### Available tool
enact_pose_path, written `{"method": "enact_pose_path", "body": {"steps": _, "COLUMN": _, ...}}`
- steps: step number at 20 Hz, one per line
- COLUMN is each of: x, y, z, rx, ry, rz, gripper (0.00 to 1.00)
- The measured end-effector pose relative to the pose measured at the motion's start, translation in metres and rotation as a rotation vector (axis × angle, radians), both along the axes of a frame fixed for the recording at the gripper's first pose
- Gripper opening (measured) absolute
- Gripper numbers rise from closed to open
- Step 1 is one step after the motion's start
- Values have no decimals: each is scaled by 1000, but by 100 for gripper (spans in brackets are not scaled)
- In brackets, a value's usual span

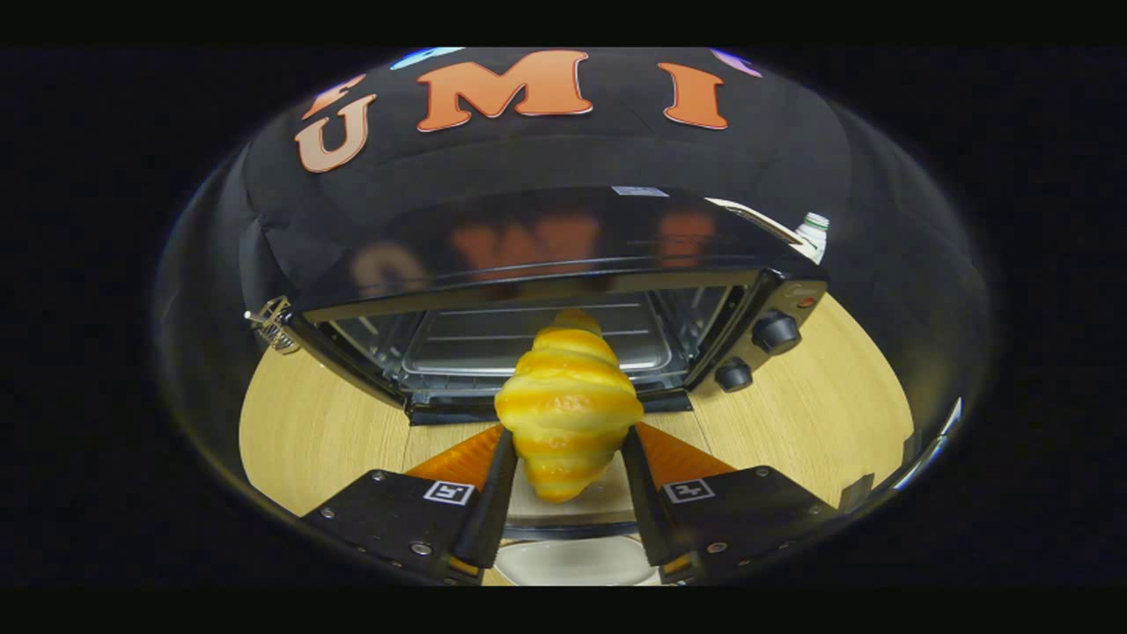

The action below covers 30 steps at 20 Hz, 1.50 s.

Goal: Open the toaster oven, put the food inside, and close the toaster oven door.

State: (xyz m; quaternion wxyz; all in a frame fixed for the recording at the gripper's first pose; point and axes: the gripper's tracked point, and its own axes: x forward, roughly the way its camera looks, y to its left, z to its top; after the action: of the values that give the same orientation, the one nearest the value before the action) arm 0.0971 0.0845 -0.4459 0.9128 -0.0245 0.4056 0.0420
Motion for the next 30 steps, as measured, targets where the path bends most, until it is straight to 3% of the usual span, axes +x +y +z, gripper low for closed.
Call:
{"method": "enact_pose_path", "body": {"steps": 6, "x": 30, "y": 26, "z": -5, "rx": 168, "ry": -20, "rz": 62, "gripper": 63}}
{"method": "enact_pose_path", "body": {"steps": 14, "x": 61, "y": 53, "z": -7, "rx": 431, "ry": -64, "rz": 38, "gripper": 66}}
{"method": "enact_pose_path", "body": {"steps": 19, "x": 68, "y": 59, "z": -15, "rx": 443, "ry": -85, "rz": 53, "gripper": 72}}
{"method": "enact_pose_path", "body": {"steps": 25, "x": 66, "y": 55, "z": -8, "rx": 434, "ry": -115, "rz": 5, "gripper": 99}}
{"method": "enact_pose_path", "body": {"steps": 30, "x": 53, "y": 48, "z": 5, "rx": 406, "ry": -147, "rz": 7, "gripper": 99}}
